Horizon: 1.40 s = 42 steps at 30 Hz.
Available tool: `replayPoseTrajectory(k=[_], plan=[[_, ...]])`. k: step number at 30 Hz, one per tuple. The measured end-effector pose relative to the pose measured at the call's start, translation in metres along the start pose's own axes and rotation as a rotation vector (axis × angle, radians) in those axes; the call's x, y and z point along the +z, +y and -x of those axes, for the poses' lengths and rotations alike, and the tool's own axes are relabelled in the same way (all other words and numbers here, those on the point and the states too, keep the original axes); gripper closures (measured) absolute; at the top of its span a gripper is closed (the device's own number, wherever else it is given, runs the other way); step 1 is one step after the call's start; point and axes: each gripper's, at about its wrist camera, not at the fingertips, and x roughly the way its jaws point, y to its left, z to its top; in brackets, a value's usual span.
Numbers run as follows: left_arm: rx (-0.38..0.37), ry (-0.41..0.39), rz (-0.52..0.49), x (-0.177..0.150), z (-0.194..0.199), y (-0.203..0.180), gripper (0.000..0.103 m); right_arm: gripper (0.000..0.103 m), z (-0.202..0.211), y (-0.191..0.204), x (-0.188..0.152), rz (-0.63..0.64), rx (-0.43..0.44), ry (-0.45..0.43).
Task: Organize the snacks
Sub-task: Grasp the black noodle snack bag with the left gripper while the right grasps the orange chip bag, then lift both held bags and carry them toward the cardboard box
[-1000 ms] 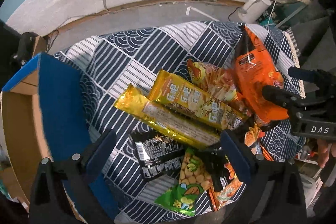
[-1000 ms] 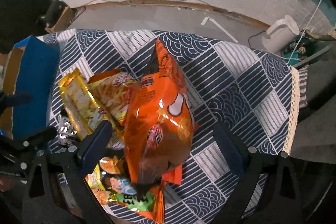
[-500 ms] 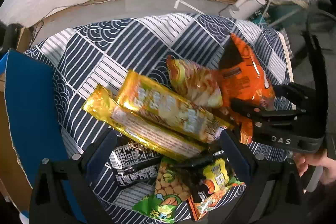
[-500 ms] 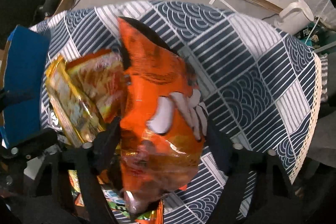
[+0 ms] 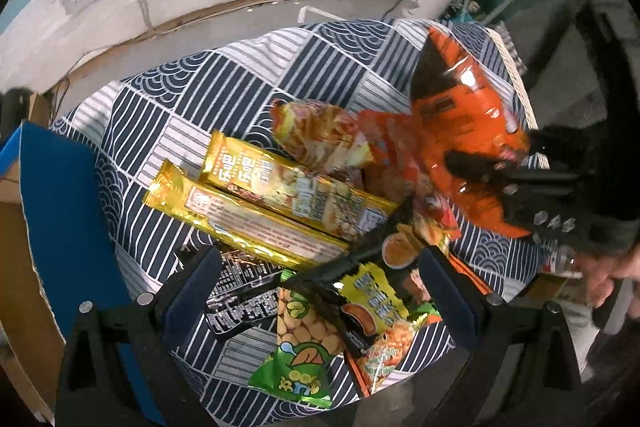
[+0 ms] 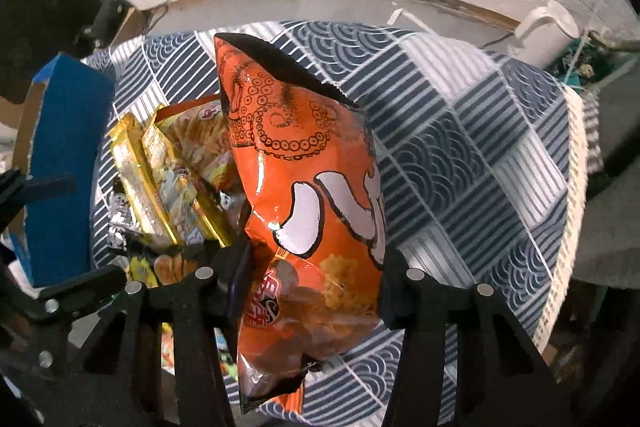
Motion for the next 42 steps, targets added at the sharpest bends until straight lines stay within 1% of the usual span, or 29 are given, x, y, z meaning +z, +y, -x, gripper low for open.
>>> replayPoseTrajectory(k=[4, 5, 6, 8, 10, 14, 18, 24, 29, 33, 35, 36, 37, 41, 42], plan=[[-0.008, 0.007, -0.064, -0.009, -0.003, -0.01, 0.003, 0.053, 0.02, -0.015, -0.019, -0.054, 0.026, -0.019], [-0.01, 0.006, -0.095, -0.012, -0.004, -0.014, 0.003, 0.053, 0.024, -0.018, -0.024, -0.068, 0.034, -0.019], [-0.011, -0.011, -0.159, -0.016, -0.004, -0.02, 0.003, 0.053, 0.027, -0.021, -0.029, -0.075, 0.039, -0.018], [0.021, -0.041, -0.235, -0.02, -0.003, -0.028, 0.003, 0.053, 0.034, -0.025, -0.04, -0.085, 0.041, -0.023], [0.048, -0.05, -0.294, -0.024, -0.005, -0.035, 0.003, 0.053, 0.039, -0.027, -0.05, -0.099, 0.045, -0.025], [0.051, -0.042, -0.359, -0.029, -0.011, -0.041, 0.003, 0.053, 0.047, -0.03, -0.07, -0.127, 0.054, -0.015], [0.06, 0.004, -0.408, -0.031, -0.023, -0.047, 0.003, 0.053, 0.054, -0.031, -0.079, -0.14, 0.064, -0.015], [0.107, 0.032, -0.446, -0.034, -0.042, -0.048, 0.003, 0.053, 0.055, -0.027, -0.082, -0.139, 0.083, -0.018], [0.118, 0.076, -0.443, -0.035, -0.059, -0.048, 0.003, 0.053, 0.046, -0.025, -0.079, -0.135, 0.083, -0.001], [0.131, 0.079, -0.461, -0.036, -0.067, -0.052, 0.003, 0.053, 0.041, -0.022, -0.075, -0.135, 0.088, 0.002], [0.112, 0.078, -0.466, -0.036, -0.069, -0.052, 0.014, 0.053, 0.041, -0.02, -0.074, -0.129, 0.089, 0.003], [0.108, 0.079, -0.464, -0.036, -0.069, -0.052, 0.016, 0.053, 0.04, -0.018, -0.074, -0.124, 0.088, 0.003], [0.108, 0.076, -0.464, -0.036, -0.069, -0.053, 0.021, 0.053, 0.04, -0.017, -0.074, -0.122, 0.087, 0.004], [0.107, 0.052, -0.452, -0.036, -0.062, -0.05, 0.024, 0.053, 0.04, -0.012, -0.073, -0.107, 0.074, 0.004], [0.111, 0.038, -0.45, -0.036, -0.058, -0.05, 0.027, 0.053, 0.041, -0.01, -0.073, -0.101, 0.068, 0.001]])
